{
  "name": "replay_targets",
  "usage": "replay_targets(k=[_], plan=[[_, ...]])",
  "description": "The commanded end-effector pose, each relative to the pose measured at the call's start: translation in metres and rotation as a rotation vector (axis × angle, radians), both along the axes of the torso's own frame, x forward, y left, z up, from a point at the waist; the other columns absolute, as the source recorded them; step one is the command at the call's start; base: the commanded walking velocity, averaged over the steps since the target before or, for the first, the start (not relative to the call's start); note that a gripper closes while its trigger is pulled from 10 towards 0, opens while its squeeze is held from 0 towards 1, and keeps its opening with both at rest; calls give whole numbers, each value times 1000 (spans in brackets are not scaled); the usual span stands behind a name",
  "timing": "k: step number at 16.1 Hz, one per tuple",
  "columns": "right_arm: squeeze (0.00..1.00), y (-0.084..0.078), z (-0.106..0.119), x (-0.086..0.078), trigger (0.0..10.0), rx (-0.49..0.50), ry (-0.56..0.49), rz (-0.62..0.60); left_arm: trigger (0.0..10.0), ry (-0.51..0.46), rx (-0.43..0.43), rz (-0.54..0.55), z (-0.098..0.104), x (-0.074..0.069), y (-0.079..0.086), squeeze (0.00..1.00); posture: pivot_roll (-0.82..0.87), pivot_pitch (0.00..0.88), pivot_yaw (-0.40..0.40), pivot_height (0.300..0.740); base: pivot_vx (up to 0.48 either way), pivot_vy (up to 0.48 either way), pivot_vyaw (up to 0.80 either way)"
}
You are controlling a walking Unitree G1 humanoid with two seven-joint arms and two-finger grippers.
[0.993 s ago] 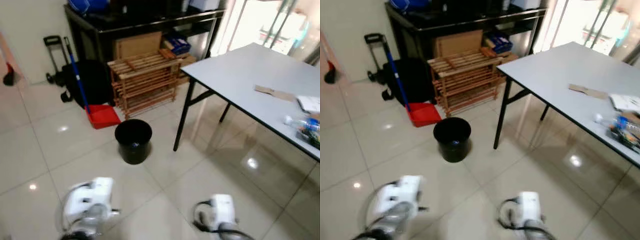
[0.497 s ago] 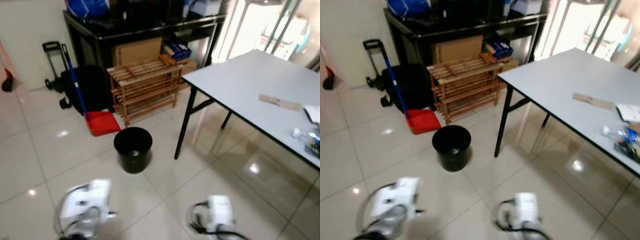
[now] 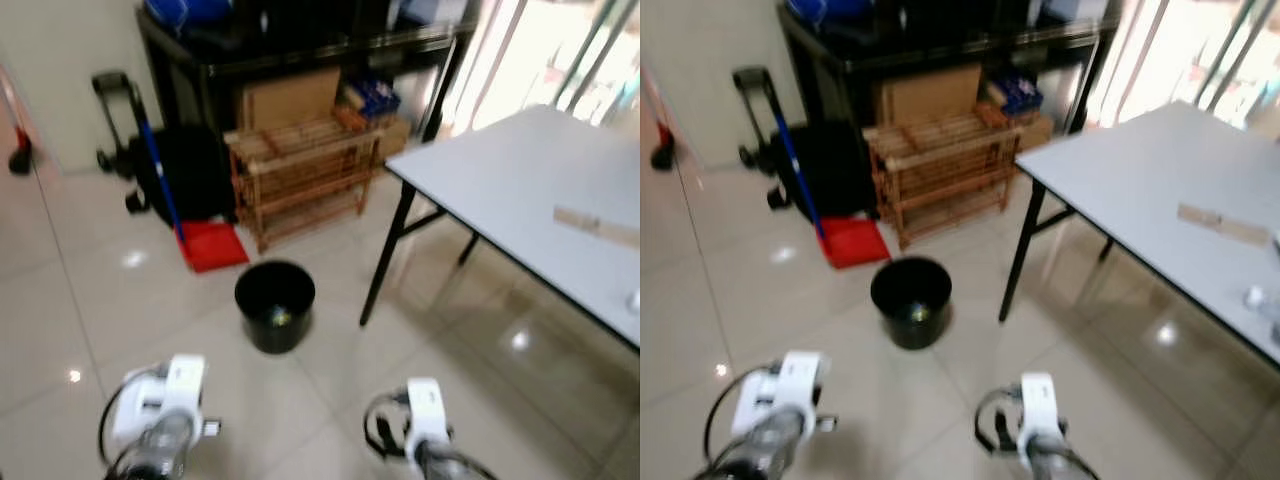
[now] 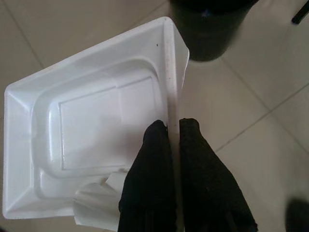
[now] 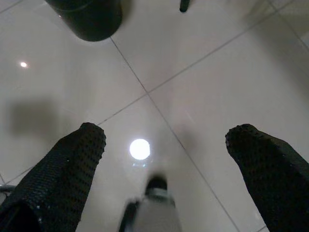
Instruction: Picking trash to rubbish bin
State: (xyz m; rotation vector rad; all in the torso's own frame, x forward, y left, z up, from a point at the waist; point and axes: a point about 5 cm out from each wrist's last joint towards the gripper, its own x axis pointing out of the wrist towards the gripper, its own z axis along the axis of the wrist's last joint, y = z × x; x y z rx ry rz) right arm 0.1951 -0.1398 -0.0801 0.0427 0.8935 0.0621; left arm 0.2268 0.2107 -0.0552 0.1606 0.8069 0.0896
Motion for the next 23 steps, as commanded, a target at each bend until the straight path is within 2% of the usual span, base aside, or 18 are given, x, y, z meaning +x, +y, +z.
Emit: replay_targets(k=[1, 23], plan=[[0, -13, -1, -2, 10000, -24, 7, -39, 10000, -2, -26, -17, 0, 3, -11, 0, -6, 40, -43, 740, 337, 0, 0], [0, -14, 1, 2, 10000, -13, -5, -57, 10000, -5, -30, -13, 1, 6, -12, 0, 0, 52, -46, 740, 330, 0, 51]])
